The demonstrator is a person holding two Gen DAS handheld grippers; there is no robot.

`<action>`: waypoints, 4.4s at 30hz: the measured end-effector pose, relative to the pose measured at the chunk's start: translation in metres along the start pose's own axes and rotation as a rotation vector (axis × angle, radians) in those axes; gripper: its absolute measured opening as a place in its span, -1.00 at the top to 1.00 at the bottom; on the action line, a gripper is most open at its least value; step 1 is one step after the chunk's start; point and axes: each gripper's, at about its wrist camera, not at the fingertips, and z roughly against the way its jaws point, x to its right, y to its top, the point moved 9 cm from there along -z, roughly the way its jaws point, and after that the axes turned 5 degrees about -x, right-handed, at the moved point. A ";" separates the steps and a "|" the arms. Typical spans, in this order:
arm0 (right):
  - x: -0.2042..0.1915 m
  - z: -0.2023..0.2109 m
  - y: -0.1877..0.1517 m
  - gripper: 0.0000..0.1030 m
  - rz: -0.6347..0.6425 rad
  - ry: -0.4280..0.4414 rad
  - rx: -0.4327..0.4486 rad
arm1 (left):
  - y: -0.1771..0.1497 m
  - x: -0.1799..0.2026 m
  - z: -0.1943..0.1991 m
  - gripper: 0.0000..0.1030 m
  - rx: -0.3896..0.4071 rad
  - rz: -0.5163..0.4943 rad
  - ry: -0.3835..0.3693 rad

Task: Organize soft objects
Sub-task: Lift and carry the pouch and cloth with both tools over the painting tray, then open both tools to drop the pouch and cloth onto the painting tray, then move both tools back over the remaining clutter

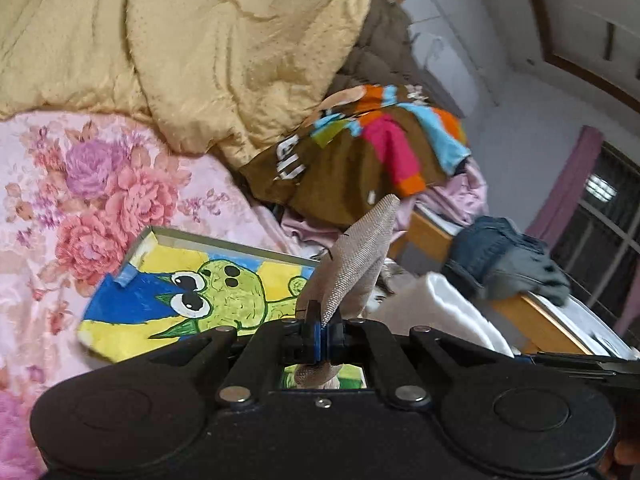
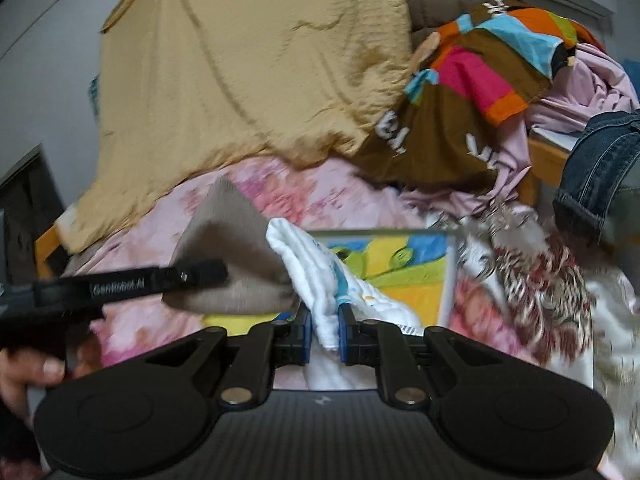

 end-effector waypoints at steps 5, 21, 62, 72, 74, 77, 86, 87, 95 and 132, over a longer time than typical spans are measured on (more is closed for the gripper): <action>0.031 -0.044 0.013 0.72 -0.035 -0.084 0.030 | 0.002 -0.012 -0.057 0.98 -0.036 0.090 0.043; 0.016 -0.095 -0.025 0.58 -0.029 -0.114 -0.119 | -0.039 -0.078 -0.113 0.87 -0.264 0.199 0.297; 0.018 0.027 -0.033 -0.95 -0.094 -0.193 0.012 | -0.037 -0.053 -0.016 -0.96 -0.082 0.024 0.354; -0.024 0.086 -0.053 -0.99 -0.089 -0.197 0.043 | -0.048 -0.015 0.061 -0.98 -0.007 -0.080 0.321; -0.032 0.098 -0.059 -0.99 -0.089 -0.205 0.057 | -0.053 -0.010 0.075 -0.98 -0.012 -0.083 0.332; -0.038 0.113 -0.067 -0.99 -0.111 -0.218 0.079 | -0.062 -0.008 0.094 -0.98 -0.021 -0.084 0.338; -0.059 0.137 -0.107 -0.99 -0.108 -0.232 0.085 | -0.086 -0.003 0.141 -0.98 -0.016 -0.104 0.329; -0.061 0.139 -0.111 -0.99 -0.105 -0.232 0.087 | -0.089 -0.003 0.144 -0.98 -0.016 -0.107 0.327; -0.081 0.157 -0.156 -0.99 -0.030 -0.216 0.091 | -0.113 -0.011 0.163 -0.98 -0.024 -0.142 0.318; -0.089 0.195 -0.240 -0.99 0.044 -0.393 -0.037 | -0.219 0.002 0.179 -0.98 -0.142 -0.218 0.124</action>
